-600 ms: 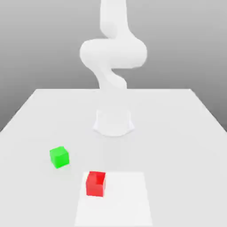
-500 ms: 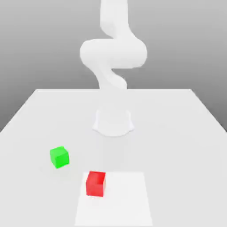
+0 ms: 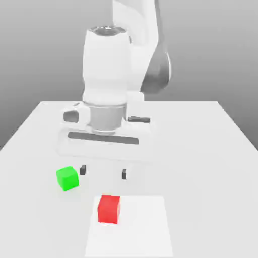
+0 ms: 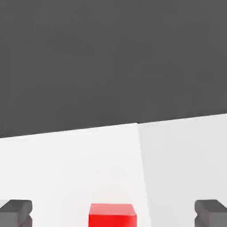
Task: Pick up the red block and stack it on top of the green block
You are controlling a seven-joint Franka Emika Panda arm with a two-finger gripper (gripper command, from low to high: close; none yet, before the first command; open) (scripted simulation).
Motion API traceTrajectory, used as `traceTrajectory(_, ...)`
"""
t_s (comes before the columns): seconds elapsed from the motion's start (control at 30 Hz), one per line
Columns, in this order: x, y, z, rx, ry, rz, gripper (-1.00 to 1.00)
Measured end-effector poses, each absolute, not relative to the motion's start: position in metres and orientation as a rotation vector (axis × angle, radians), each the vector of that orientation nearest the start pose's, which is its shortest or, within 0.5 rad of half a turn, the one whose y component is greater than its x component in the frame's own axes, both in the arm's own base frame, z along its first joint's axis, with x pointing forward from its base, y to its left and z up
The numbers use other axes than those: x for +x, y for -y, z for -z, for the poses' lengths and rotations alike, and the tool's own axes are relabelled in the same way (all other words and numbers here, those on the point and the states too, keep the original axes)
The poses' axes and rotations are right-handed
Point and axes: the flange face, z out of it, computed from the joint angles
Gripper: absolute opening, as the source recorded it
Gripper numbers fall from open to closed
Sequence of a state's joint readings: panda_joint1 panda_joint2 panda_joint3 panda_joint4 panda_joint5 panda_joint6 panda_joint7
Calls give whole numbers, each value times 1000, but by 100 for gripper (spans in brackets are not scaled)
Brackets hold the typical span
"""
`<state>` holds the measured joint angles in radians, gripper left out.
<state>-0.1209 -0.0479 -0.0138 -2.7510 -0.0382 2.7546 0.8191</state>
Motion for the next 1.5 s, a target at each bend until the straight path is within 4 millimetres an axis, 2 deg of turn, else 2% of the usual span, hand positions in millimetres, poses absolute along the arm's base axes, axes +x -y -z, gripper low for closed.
traceTrajectory(0.07,384,52,-209,-2809,-1402,21,0)
traceTrajectory(0.23,381,51,-158,-2809,-1404,2,0)
traceTrajectory(0.27,380,51,-149,-2810,-1404,1,-100)
traceTrajectory(0.47,379,51,-144,-2810,-1403,1,-100)
traceTrajectory(0.53,381,51,-154,-2809,-1404,1,-100)
traceTrajectory(0.7,380,51,-199,-2809,-1404,1,-100)
traceTrajectory(0.73,377,57,-206,-2792,-1447,2,-100)
traceTrajectory(0.9,345,109,-223,-2556,-1879,16,-100)
traceTrajectory(1.07,304,151,-236,-2206,-2289,26,-100)
traceTrajectory(1.3,242,189,-246,-1583,-2721,8,-100)
traceTrajectory(1.37,237,192,-238,-1509,-2755,2,-100)
traceTrajectory(1.5,236,194,-210,-1485,-2763,-1,-100)
